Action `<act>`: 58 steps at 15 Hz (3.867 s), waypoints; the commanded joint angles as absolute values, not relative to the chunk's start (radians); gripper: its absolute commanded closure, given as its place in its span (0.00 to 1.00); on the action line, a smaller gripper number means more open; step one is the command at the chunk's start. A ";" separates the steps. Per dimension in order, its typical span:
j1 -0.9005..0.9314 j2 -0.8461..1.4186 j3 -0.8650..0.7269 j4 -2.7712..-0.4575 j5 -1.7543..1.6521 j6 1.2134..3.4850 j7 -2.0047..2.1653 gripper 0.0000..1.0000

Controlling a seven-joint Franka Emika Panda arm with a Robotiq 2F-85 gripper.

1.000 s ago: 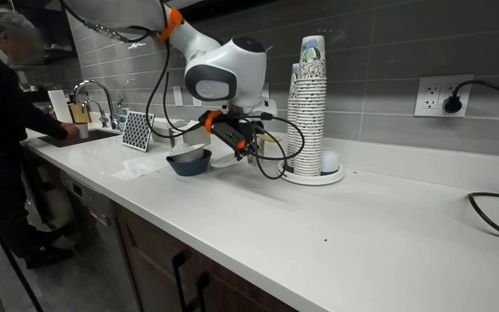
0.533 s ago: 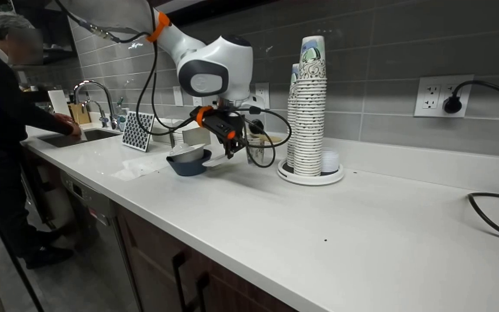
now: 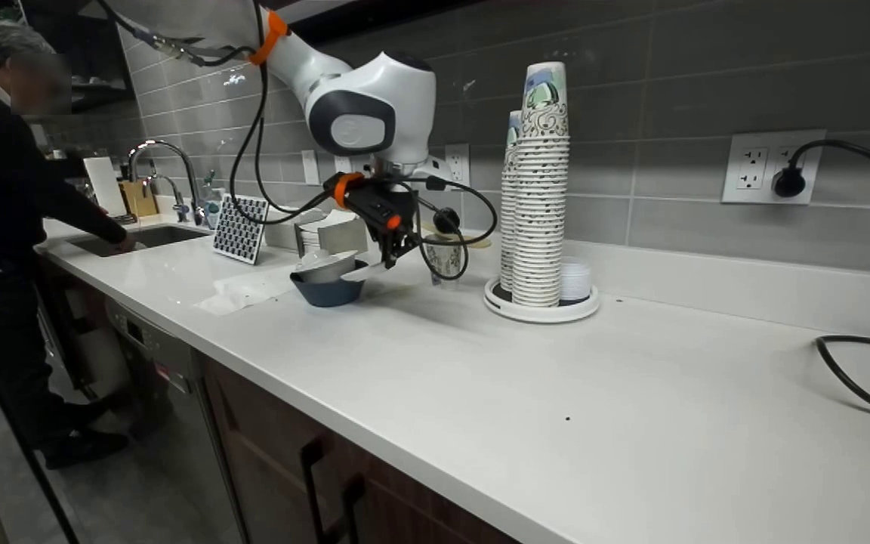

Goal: Put the white plate in the blue bowl.

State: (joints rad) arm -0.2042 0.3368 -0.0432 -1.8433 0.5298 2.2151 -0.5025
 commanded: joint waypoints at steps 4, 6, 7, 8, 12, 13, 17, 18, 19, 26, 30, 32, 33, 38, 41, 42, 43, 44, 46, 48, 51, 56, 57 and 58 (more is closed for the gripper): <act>-0.192 0.278 -0.028 -1.861 0.467 2.223 -0.474 0.98; -0.181 0.274 -0.025 -1.860 0.440 2.235 -0.466 0.98; -0.174 0.272 -0.023 -1.864 0.422 2.245 -0.461 0.98; -0.167 0.271 -0.021 -1.866 0.404 2.253 -0.458 0.98; -0.139 0.262 -0.012 -1.888 0.335 2.287 -0.444 0.98; -0.133 0.258 -0.010 -1.895 0.320 2.297 -0.441 0.98; -0.110 0.250 0.000 -1.916 0.262 2.332 -0.431 0.98; -0.106 0.249 0.003 -1.919 0.249 2.340 -0.426 0.98; -0.099 0.248 0.004 -1.922 0.234 2.354 -0.417 0.98; -0.016 0.231 -0.003 -1.965 0.022 2.486 -0.277 0.98; 0.030 0.226 -0.016 -1.981 -0.136 2.526 -0.156 0.98; 0.052 0.227 -0.024 -1.987 -0.218 2.535 -0.091 0.98; 0.062 0.227 -0.029 -1.994 -0.261 2.549 -0.059 0.98; 0.108 0.231 -0.045 -2.023 -0.429 2.577 0.089 0.98; 0.122 0.240 -0.046 -2.027 -0.469 2.573 0.157 0.98; 0.125 0.243 -0.046 -2.028 -0.477 2.570 0.173 0.98; 0.126 0.247 -0.043 -2.024 -0.468 2.558 0.186 0.98; 0.126 0.250 -0.040 -2.022 -0.458 2.551 0.192 0.68; 0.120 0.249 -0.034 -2.020 -0.430 2.549 0.197 0.60; 0.115 0.241 -0.032 -2.015 -0.413 2.540 0.198 0.46; 0.086 0.202 -0.017 -2.022 -0.328 2.532 0.160 0.26; -0.117 0.165 0.064 -2.022 0.046 2.424 -0.104 0.00; -0.167 0.153 0.082 -2.044 0.128 2.407 -0.188 0.00; -0.213 0.138 0.096 -2.057 0.201 2.367 -0.266 0.00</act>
